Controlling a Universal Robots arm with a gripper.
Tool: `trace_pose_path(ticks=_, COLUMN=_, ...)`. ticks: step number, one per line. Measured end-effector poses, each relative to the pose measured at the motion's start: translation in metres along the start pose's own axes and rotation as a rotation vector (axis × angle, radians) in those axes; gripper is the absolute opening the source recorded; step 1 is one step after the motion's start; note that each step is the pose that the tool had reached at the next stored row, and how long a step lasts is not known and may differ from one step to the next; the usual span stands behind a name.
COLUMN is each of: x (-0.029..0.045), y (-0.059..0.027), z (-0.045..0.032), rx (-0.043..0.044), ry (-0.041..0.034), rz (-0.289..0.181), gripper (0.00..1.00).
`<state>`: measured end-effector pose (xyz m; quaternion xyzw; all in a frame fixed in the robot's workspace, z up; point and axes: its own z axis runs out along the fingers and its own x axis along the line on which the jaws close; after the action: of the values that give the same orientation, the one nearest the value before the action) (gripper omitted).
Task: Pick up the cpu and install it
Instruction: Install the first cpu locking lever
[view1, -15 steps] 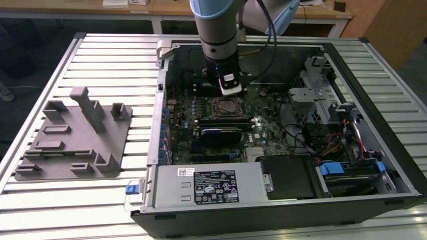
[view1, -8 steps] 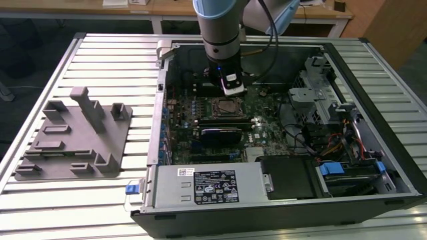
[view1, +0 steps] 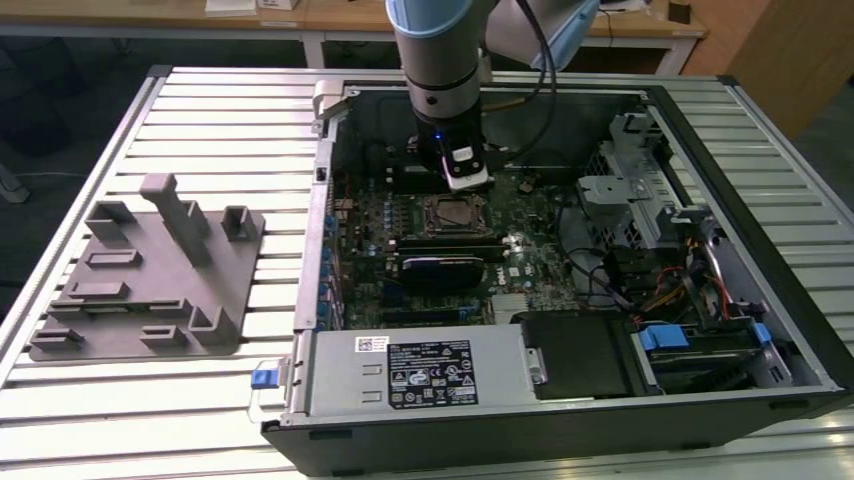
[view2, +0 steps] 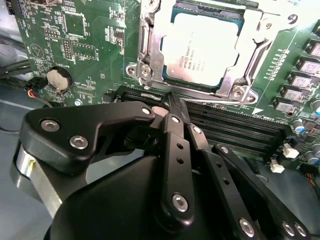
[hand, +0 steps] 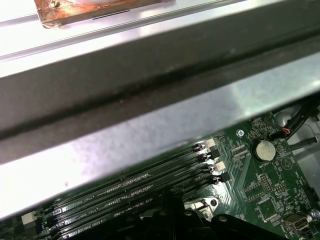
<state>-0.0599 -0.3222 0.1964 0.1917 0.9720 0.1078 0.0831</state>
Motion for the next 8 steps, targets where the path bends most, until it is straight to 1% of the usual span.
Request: trace_pose_path(ticks=8, x=0.0009, y=0.0007, z=0.0002, rx=0.0002, ry=-0.0001, rz=0.0, gripper=0.11)
